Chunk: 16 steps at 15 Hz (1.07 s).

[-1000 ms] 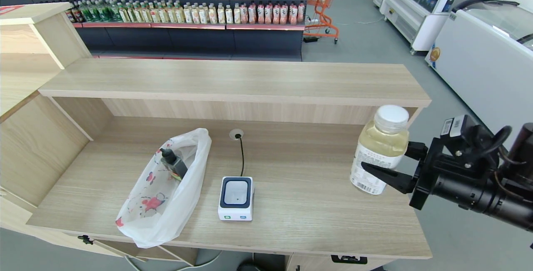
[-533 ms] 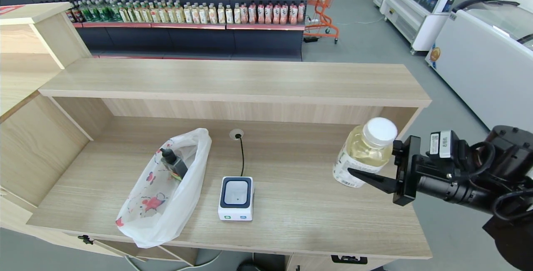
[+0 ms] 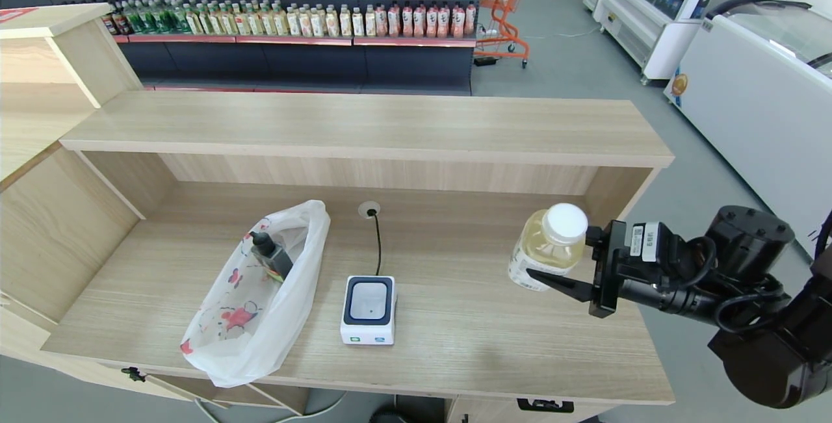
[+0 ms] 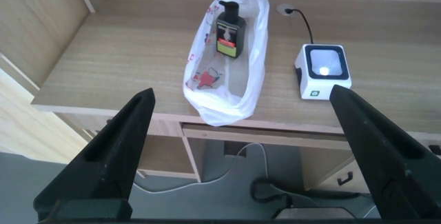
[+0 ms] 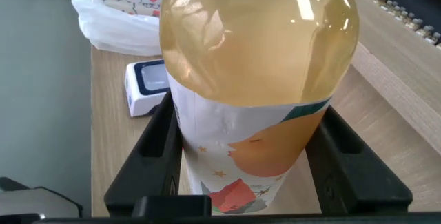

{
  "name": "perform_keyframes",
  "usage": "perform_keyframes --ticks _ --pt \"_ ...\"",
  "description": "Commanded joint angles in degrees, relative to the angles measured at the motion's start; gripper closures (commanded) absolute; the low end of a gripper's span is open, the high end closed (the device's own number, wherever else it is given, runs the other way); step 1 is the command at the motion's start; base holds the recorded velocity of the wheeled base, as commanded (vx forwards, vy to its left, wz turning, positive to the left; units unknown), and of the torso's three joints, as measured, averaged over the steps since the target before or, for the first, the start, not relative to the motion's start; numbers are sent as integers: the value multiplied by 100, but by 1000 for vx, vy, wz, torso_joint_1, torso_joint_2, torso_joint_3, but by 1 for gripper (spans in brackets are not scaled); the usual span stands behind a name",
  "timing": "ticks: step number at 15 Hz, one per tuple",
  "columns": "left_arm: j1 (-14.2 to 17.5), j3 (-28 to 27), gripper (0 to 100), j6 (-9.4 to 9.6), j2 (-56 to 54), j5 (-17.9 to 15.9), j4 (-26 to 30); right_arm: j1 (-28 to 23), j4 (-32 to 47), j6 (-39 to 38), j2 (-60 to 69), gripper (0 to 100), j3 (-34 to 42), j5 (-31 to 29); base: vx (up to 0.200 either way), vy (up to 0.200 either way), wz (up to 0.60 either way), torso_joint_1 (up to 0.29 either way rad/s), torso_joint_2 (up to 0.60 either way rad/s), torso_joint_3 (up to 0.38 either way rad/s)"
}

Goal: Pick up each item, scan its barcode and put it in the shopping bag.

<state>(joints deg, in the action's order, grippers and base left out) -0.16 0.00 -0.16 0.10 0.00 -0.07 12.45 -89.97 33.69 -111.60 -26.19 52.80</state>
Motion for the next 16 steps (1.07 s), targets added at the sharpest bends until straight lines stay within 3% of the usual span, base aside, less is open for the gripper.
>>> perform_keyframes --ticks 1,6,10,16 --pt "-2 0 0 -2 -1 0 -1 -14 -3 199 7 100 -1 11 0 0 0 0 0 0" --pt "-2 0 0 7 -1 0 -1 -41 -3 1051 192 100 122 169 0 0 0 0 0 0" --pt "-2 0 0 -19 -1 0 -10 -41 -3 1227 288 100 281 108 0 0 0 0 0 0" --pt "-2 0 0 -11 -1 0 -10 -260 -3 1236 183 100 316 108 0 200 0 4 6 3"
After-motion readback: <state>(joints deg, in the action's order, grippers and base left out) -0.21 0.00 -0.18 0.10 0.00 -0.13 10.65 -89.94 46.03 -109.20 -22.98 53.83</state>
